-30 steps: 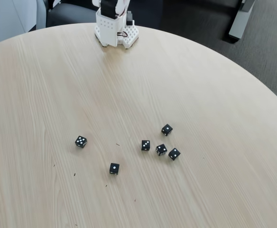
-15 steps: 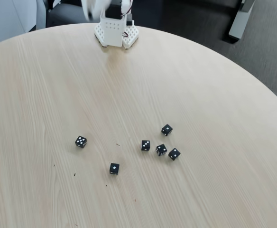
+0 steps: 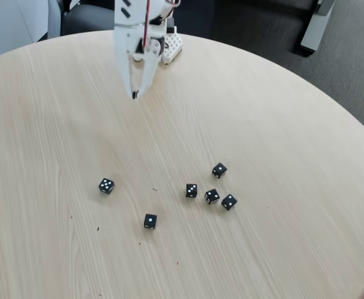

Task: Pick up the dice with number 6

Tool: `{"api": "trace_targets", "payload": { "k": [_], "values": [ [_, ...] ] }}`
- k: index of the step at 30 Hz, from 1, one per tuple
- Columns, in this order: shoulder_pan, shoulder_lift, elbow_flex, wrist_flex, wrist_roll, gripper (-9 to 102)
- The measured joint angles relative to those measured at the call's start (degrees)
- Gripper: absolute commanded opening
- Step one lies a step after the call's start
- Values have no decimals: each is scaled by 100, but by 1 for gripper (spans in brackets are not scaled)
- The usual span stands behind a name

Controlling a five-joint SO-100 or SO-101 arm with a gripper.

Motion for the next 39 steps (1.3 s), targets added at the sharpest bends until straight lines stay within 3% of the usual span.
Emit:
{"api": "trace_targets", "payload": {
  "k": [10, 18, 39],
  "values": [
    [0, 53, 264, -272, -149, 0],
    [0, 53, 264, 141, 62, 0],
    [0, 105, 352, 158, 475, 5]
  ]
}}
